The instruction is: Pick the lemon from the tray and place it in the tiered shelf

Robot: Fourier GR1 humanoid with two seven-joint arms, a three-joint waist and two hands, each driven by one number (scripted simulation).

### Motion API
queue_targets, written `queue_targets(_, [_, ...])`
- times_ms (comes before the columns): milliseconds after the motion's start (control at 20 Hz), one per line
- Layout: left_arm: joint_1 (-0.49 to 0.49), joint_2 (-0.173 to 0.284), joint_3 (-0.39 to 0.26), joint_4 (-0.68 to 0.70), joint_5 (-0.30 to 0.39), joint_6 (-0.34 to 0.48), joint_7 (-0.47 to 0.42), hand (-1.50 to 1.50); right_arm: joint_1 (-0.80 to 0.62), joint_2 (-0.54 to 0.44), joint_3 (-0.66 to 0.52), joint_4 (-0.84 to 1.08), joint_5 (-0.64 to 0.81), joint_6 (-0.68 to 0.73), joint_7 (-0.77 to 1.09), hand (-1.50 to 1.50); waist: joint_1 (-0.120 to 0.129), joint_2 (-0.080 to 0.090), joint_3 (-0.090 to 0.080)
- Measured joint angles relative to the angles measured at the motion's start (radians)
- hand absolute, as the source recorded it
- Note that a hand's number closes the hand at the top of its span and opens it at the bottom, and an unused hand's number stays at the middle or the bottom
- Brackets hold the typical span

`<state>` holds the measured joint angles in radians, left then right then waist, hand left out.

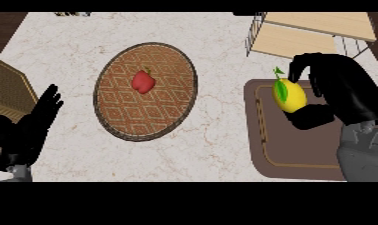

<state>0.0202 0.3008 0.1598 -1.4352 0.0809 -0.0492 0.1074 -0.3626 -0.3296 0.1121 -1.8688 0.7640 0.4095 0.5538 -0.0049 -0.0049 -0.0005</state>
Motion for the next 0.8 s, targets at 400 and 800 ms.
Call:
queue_targets(400, [0.002, -0.003, 0.007, 0.01, -0.002, -0.009, -0.011, 0.0, -0.121, 0.057, -0.222, -0.225, -0.269, 0.13, 0.222, 1.5, -0.004, -0.001, 0.0])
queue_targets(800, [0.004, 0.008, 0.024, -0.008, 0.004, -0.032, 0.008, 0.0, -0.316, -0.037, -0.402, -0.278, -0.47, 0.157, 0.347, 1.5, 0.002, 0.0, 0.0])
